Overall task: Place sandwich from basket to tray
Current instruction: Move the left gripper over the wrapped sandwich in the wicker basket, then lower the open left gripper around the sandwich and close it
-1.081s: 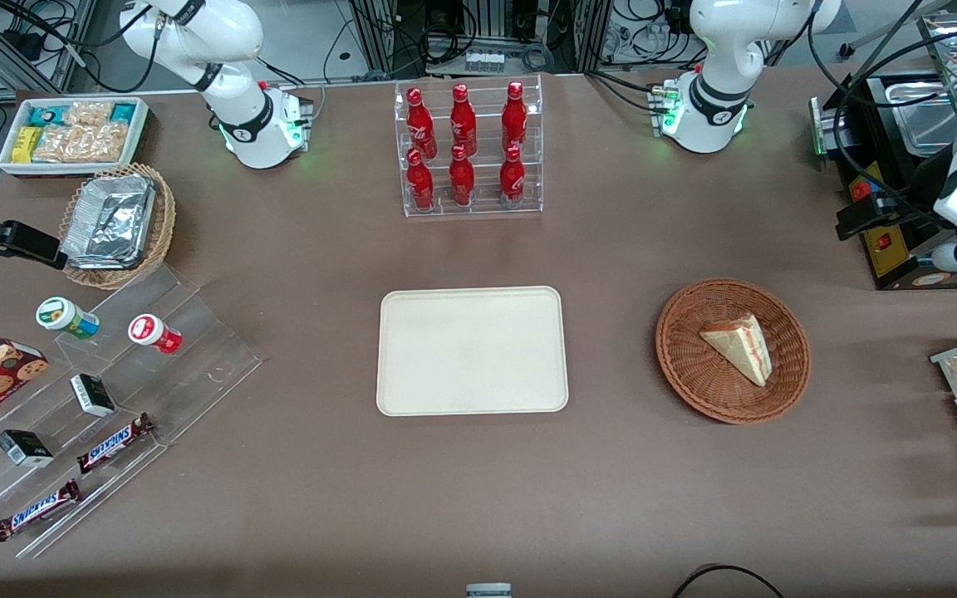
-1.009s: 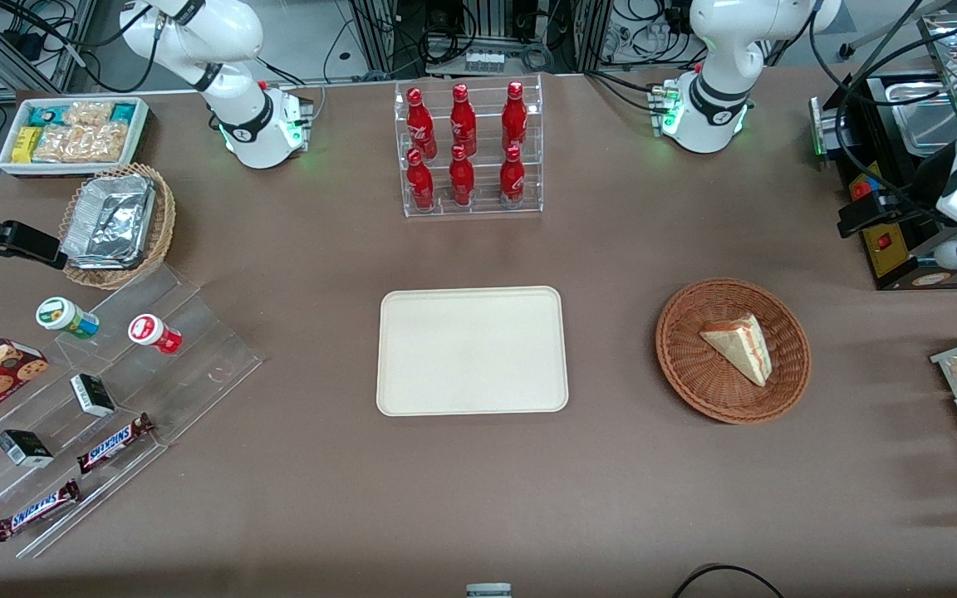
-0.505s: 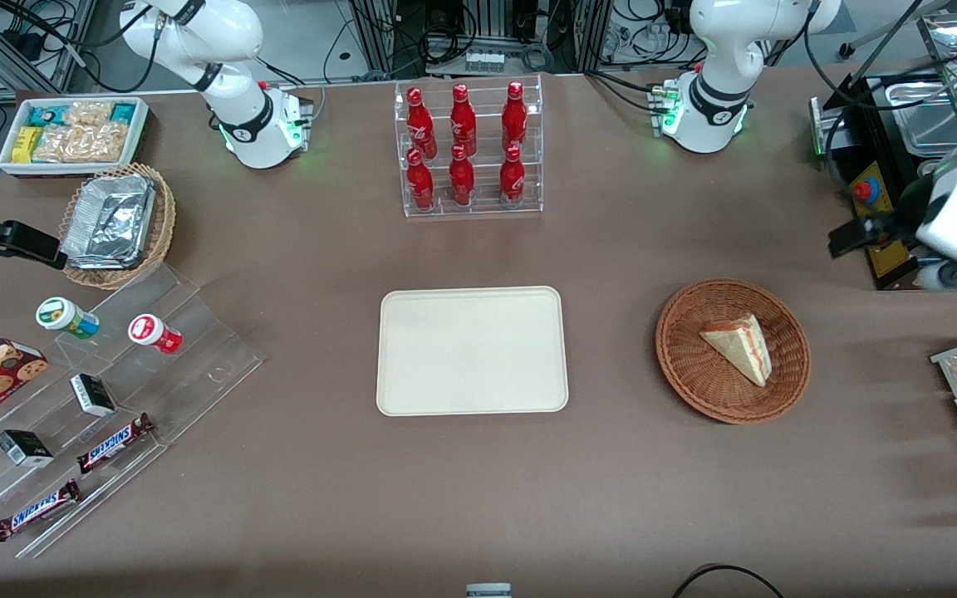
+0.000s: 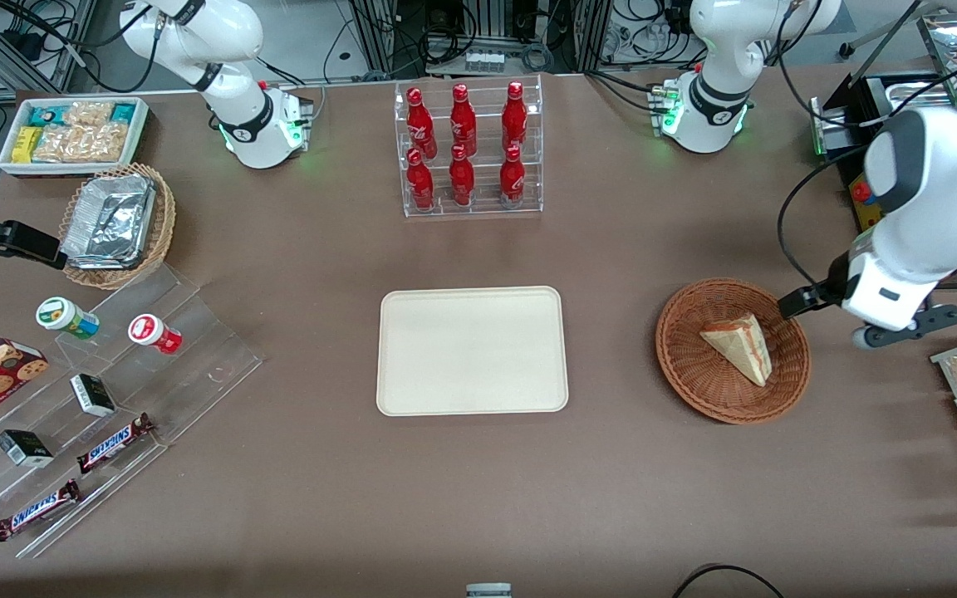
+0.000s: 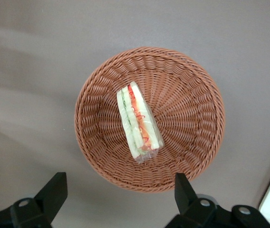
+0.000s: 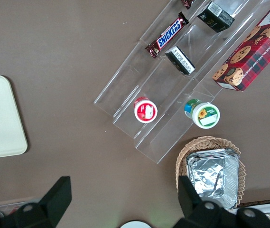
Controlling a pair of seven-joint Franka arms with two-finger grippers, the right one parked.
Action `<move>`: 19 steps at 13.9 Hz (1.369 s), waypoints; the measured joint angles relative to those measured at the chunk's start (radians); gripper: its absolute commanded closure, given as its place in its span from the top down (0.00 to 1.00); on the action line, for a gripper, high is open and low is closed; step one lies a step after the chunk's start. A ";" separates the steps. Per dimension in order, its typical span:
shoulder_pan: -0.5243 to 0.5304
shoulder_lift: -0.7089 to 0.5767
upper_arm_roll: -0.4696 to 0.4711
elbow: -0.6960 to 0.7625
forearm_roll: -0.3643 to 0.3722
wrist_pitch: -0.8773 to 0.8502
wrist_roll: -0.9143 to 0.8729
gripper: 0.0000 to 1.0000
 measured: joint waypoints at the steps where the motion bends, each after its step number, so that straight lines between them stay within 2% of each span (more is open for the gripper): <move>1: 0.000 0.006 -0.001 -0.018 0.000 0.028 -0.038 1.00; 10: -0.017 0.097 -0.015 -0.192 0.000 0.323 -0.297 1.00; 15: -0.027 0.133 -0.017 -0.210 0.000 0.350 -0.361 1.00; 16: -0.027 0.136 -0.017 -0.217 0.000 0.361 -0.364 0.97; 17: -0.027 0.140 -0.017 -0.225 0.000 0.374 -0.366 0.85; 18: -0.027 0.145 -0.017 -0.231 0.000 0.382 -0.369 0.73; 19: -0.027 0.150 -0.017 -0.236 0.000 0.389 -0.377 0.55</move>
